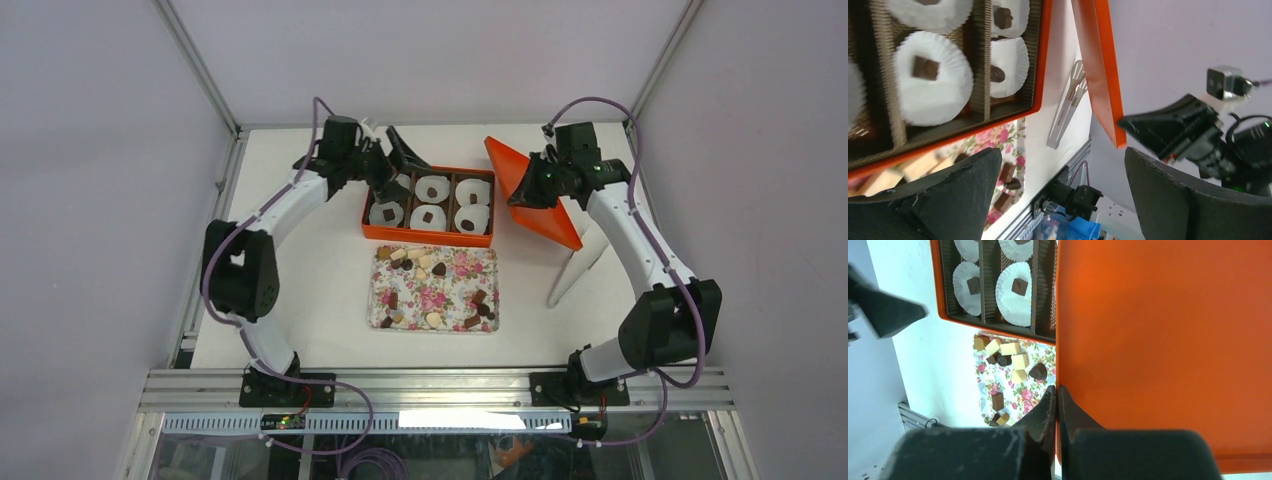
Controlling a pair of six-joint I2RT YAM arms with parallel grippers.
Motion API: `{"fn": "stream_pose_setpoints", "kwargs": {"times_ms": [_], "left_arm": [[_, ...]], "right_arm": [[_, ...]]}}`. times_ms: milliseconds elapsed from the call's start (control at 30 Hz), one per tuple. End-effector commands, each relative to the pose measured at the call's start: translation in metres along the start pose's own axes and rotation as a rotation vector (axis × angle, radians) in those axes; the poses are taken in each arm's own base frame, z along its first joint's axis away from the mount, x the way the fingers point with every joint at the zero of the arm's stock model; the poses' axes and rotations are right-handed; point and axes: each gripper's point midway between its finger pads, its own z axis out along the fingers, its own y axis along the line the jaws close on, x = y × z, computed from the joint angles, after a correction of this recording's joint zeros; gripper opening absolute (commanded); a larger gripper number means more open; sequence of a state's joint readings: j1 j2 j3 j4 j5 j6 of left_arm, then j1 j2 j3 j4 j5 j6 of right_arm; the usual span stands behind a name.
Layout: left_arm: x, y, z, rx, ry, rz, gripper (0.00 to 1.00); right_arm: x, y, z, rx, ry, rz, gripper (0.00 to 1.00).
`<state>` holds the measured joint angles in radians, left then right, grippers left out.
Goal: Pack the chocolate
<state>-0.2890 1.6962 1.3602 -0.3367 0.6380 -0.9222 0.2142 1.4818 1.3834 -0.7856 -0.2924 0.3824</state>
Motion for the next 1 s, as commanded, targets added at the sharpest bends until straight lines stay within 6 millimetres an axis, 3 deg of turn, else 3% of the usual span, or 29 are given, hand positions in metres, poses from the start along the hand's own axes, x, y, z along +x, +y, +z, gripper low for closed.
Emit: {"fn": "stream_pose_setpoints", "kwargs": {"times_ms": [0, 100, 267, 500, 600, 800, 967], "left_arm": [[0.019, -0.036, 0.052, 0.079, 0.087, 0.003, 0.99], [0.032, -0.035, 0.091, 0.092, 0.136, -0.037, 0.99], [0.045, -0.049, 0.126, 0.112, 0.146, -0.077, 0.99], [0.043, -0.052, 0.147, 0.073, 0.064, -0.128, 0.99], [0.043, -0.045, 0.157, 0.044, 0.038, -0.172, 0.99], [0.061, -0.051, 0.19, 0.048, 0.069, -0.166, 0.99], [0.075, -0.048, 0.203, 0.046, 0.1, -0.165, 0.97]], "right_arm": [[-0.006, 0.027, -0.022, -0.123, -0.086, -0.016, 0.0], [0.002, 0.024, -0.026, -0.112, -0.068, -0.016, 0.0], [0.018, 0.016, -0.027, -0.091, -0.035, -0.022, 0.0], [0.04, 0.009, -0.022, -0.102, 0.01, -0.002, 0.0], [0.045, 0.008, -0.021, -0.103, 0.025, 0.005, 0.0], [0.057, 0.006, -0.022, -0.111, 0.054, 0.007, 0.0], [0.064, 0.008, -0.028, -0.132, 0.065, -0.015, 0.0]]}}
